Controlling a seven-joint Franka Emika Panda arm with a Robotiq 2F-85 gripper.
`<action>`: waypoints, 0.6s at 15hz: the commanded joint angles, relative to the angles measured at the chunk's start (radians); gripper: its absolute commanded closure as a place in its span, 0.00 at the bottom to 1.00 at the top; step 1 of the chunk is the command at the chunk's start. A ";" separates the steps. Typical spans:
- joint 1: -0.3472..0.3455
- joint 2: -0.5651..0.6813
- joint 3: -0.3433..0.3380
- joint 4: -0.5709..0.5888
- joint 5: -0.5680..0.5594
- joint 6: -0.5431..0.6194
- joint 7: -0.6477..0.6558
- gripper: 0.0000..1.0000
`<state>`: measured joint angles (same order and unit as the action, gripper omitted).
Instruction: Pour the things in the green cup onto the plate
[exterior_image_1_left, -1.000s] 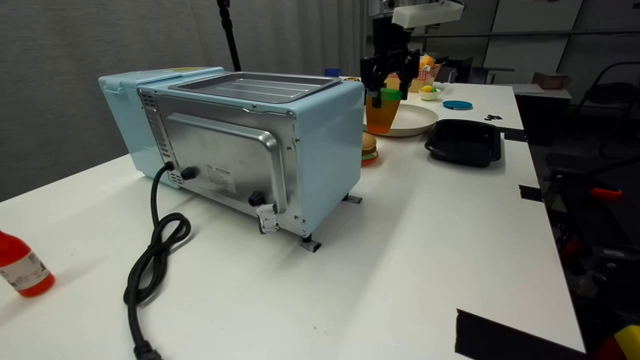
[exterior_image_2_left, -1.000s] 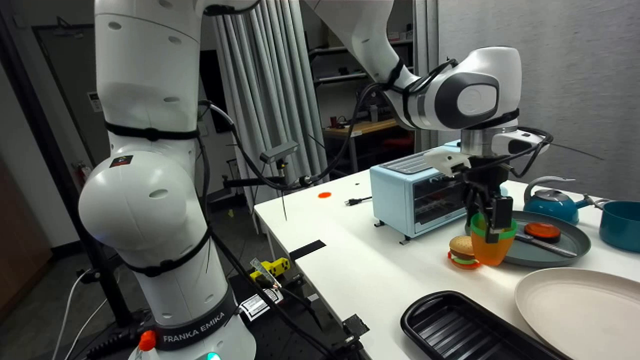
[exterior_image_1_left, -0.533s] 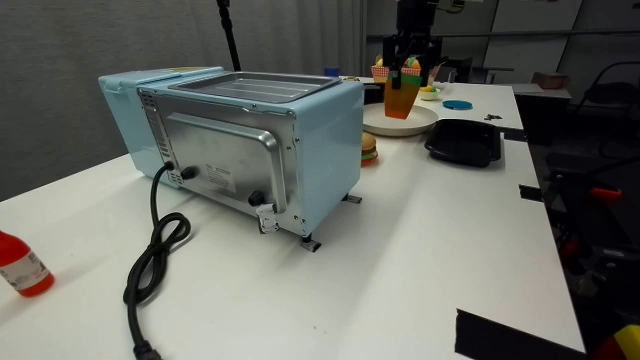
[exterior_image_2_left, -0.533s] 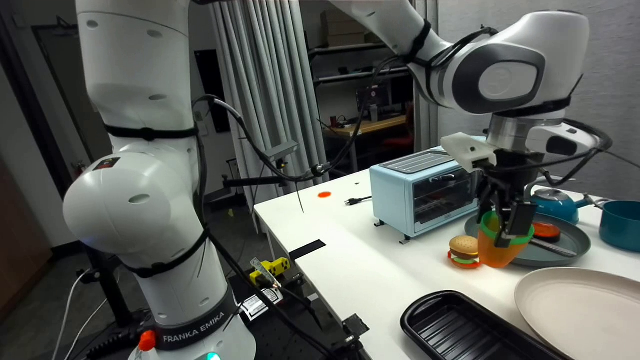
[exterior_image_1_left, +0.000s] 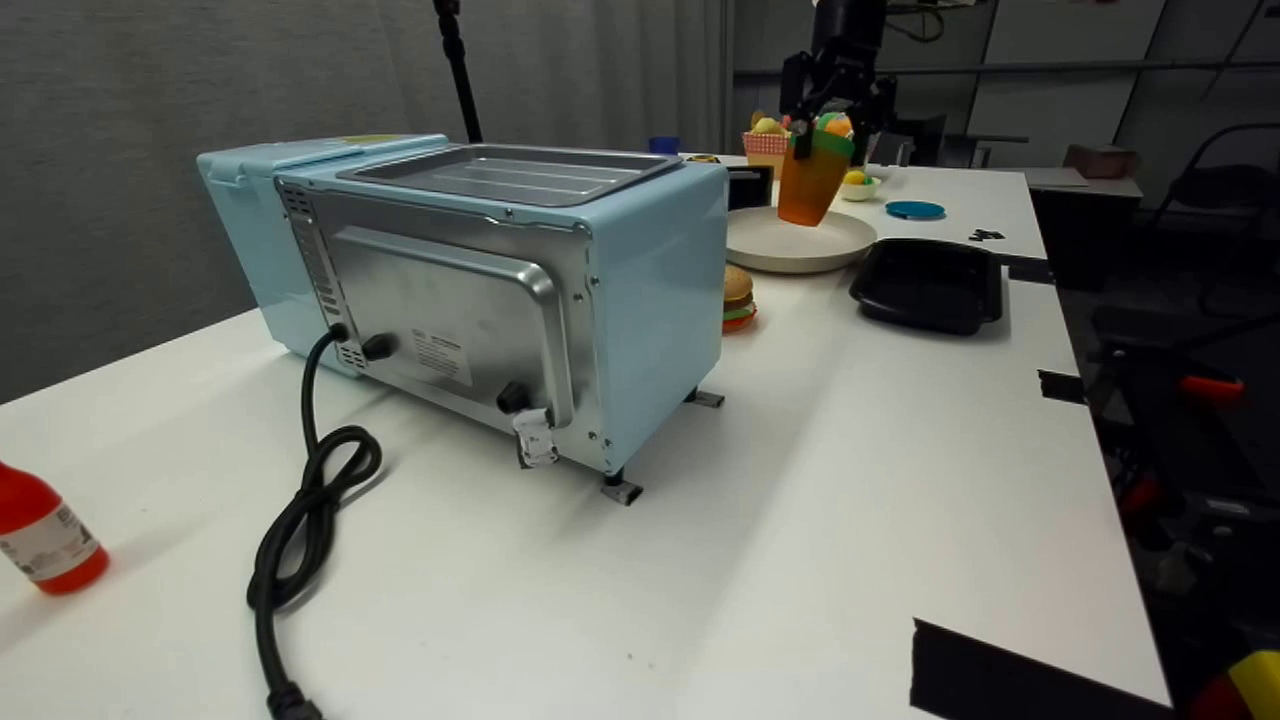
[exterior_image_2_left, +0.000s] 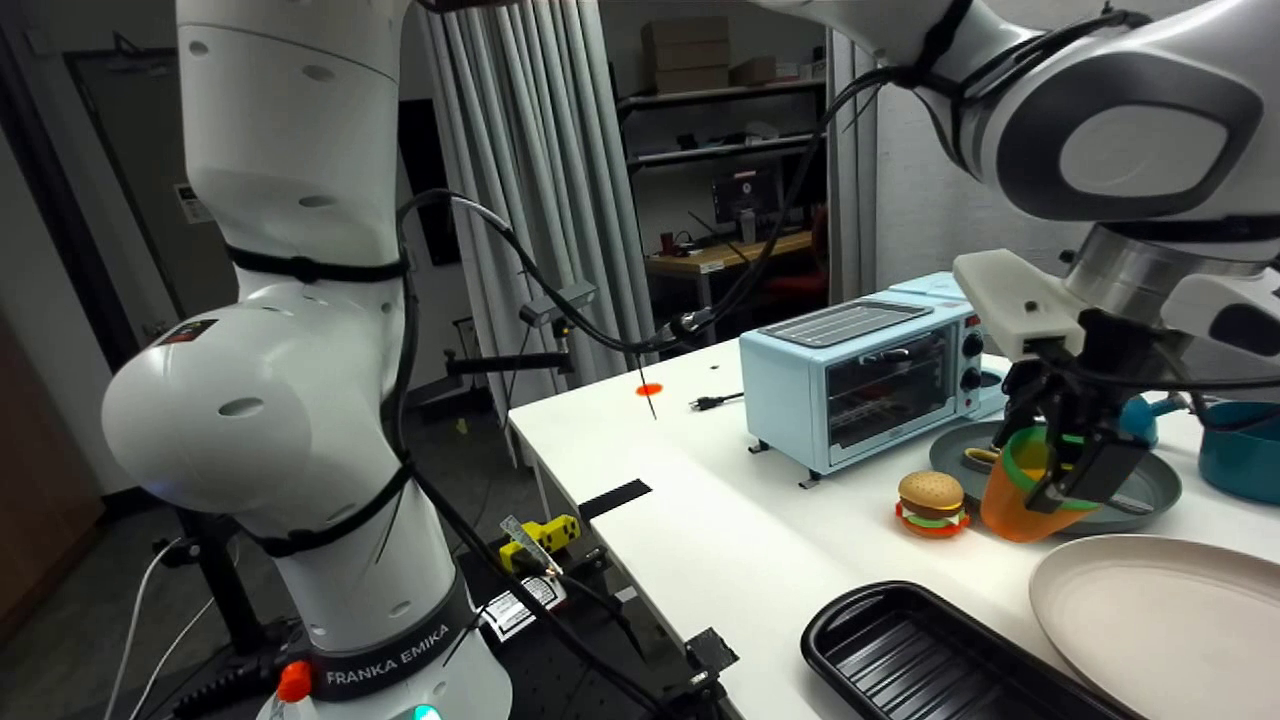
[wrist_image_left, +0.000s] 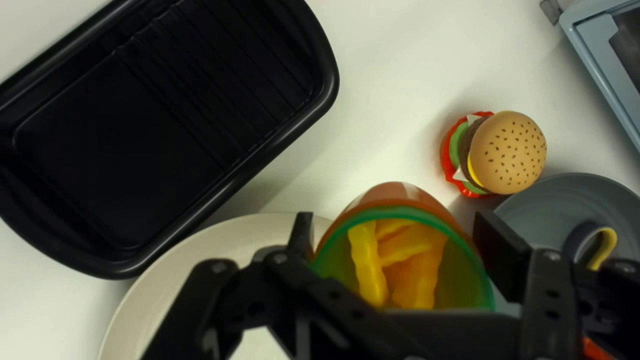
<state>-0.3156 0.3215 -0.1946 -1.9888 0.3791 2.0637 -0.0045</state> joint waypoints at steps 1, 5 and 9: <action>-0.044 0.095 -0.004 0.171 0.037 -0.115 -0.022 0.45; -0.074 0.180 0.014 0.307 0.063 -0.197 -0.020 0.45; -0.122 0.276 0.043 0.423 0.170 -0.314 -0.026 0.45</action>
<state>-0.3797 0.5041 -0.1838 -1.6913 0.4651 1.8592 -0.0050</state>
